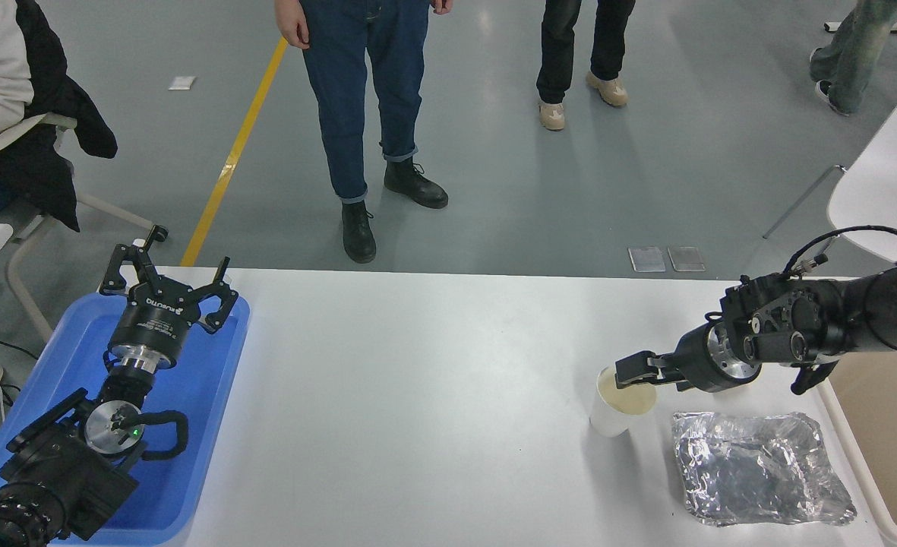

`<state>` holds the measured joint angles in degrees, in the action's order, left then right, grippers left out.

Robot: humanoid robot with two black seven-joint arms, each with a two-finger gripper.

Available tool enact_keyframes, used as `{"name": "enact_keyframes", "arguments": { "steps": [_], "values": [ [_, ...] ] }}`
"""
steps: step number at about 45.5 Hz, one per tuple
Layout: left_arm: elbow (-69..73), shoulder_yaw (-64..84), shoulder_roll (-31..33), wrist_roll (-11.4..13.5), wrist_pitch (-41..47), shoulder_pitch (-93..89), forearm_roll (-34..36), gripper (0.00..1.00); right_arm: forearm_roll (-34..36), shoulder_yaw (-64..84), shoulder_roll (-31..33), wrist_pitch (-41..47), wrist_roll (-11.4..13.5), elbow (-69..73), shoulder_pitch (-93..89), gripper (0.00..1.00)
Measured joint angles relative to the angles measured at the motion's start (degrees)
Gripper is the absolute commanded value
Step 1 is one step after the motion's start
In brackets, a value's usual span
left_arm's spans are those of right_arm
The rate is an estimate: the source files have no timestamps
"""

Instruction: Pick up paper cup place in dustbin

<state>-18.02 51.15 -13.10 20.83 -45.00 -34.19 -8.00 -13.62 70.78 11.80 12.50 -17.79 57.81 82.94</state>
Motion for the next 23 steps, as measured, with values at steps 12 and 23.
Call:
{"name": "enact_keyframes", "arguments": {
  "steps": [12, 23],
  "values": [
    [0.00, 0.00, 0.00, 0.00, 0.00, 0.00, 0.00, 1.00, 0.72, -0.14, 0.23, 0.02, 0.79, 0.26, -0.56, 0.00],
    [0.00, 0.00, 0.00, 0.00, 0.00, 0.00, 0.00, 1.00, 1.06, -0.63, 0.39, 0.49, 0.99, 0.64, -0.48, 0.00]
  ]
}}
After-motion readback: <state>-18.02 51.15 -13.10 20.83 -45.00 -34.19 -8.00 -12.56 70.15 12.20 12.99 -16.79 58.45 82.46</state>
